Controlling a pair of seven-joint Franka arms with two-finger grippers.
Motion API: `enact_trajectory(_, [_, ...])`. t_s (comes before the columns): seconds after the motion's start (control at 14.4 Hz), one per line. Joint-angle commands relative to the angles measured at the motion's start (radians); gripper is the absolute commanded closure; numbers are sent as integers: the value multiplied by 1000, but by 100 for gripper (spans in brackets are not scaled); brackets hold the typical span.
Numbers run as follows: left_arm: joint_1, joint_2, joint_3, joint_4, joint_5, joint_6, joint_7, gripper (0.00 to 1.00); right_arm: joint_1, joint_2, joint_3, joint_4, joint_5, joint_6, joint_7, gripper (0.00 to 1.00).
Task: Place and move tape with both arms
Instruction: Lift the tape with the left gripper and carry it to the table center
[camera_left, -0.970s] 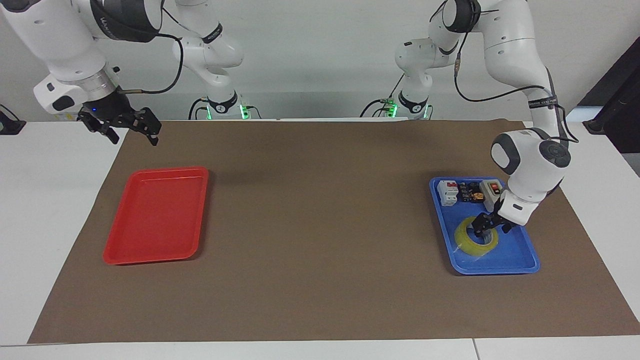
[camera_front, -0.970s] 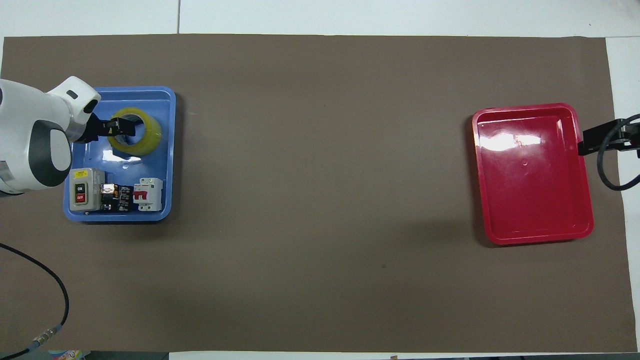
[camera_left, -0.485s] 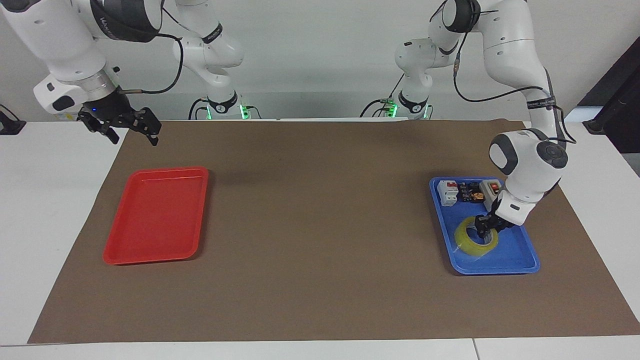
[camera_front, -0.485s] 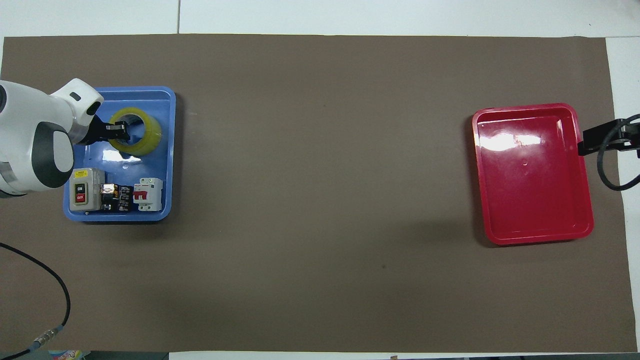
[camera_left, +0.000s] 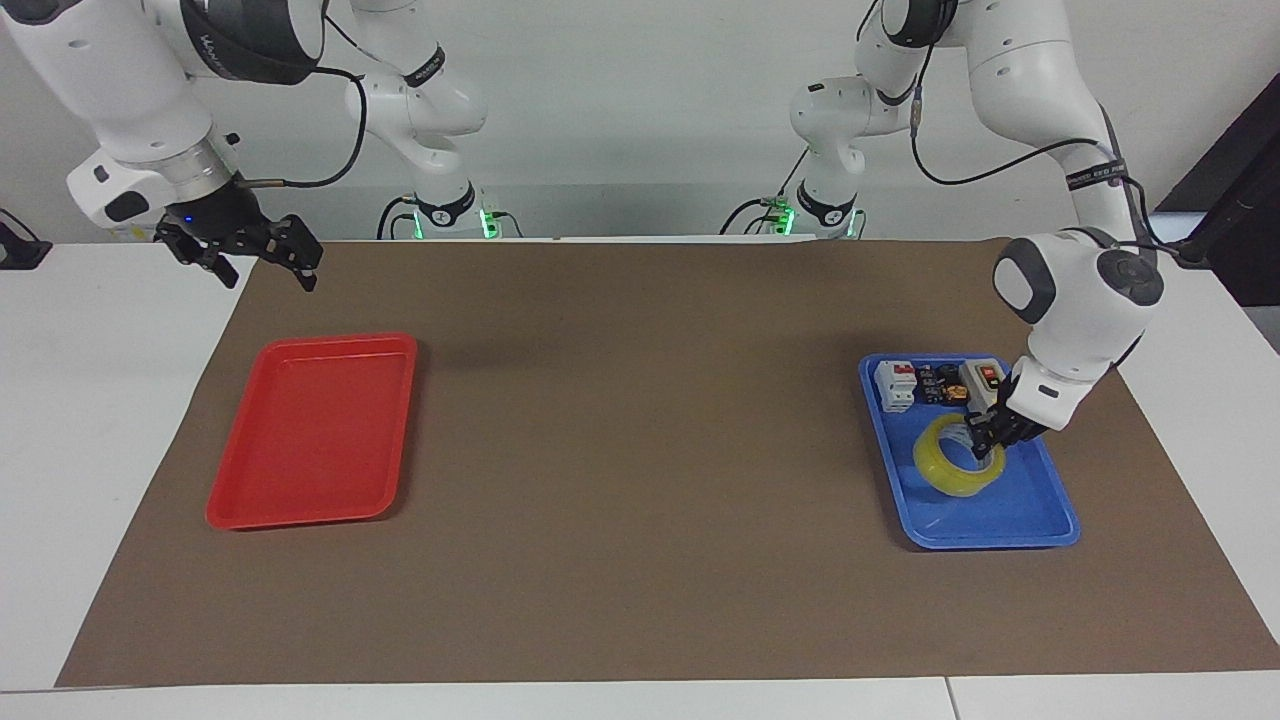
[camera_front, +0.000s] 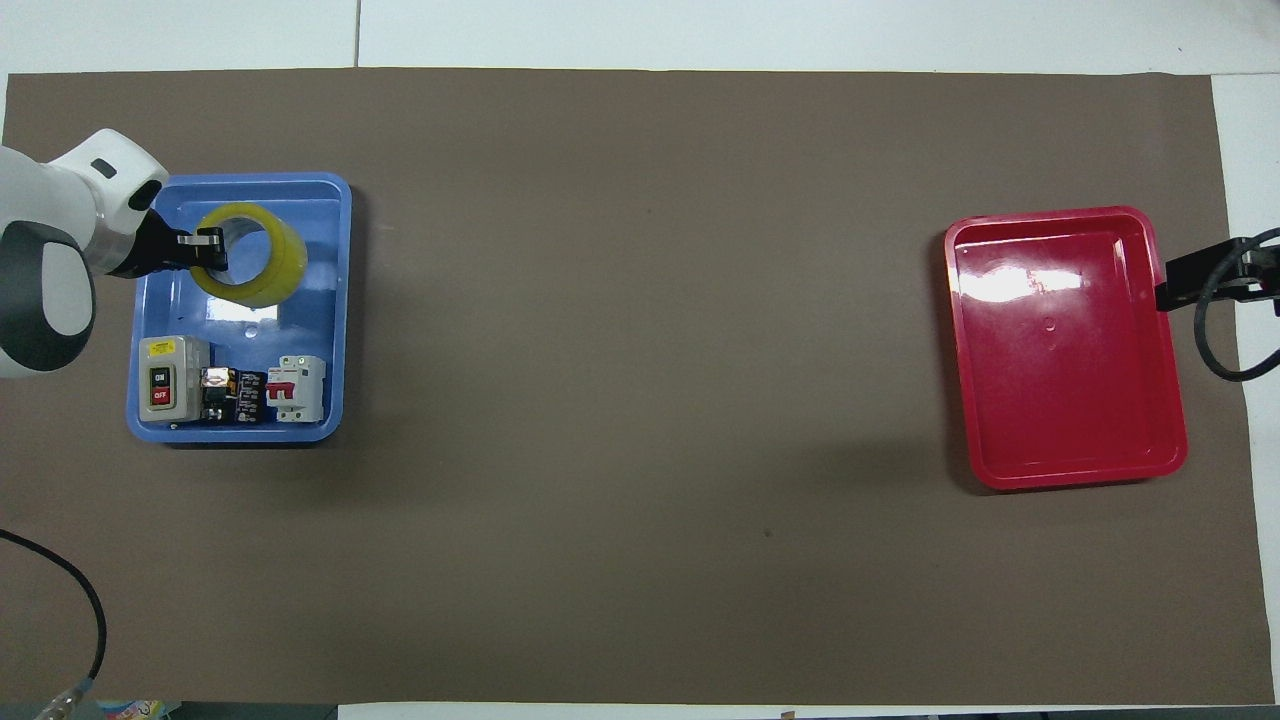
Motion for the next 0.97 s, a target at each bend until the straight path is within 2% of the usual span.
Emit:
enact_trajectory(0.0, [-115,-43,4,16,46,-78,-146,100,-6,-15,1,-16,21,0,-26,0])
enact_trajectory(0.14, [-219,-48,3,5,84,-70,-328,100,-15,-15,-1,-16,21,0,-26,0])
enact_trajectory(0.49, [-511,-31,3,-1,89,-53,-715,100,-15,-15,-1,-16,21,0,-26,0])
enact_trajectory(0.69, [-637,4,1,2,115,-24,-873,100,-16,-15,-1,-16,21,0,-26,0])
enact_trajectory(0.9, [-732,88,3,20,184,48,-1014,100,-18,-15,-3,-16,21,0,-26,0])
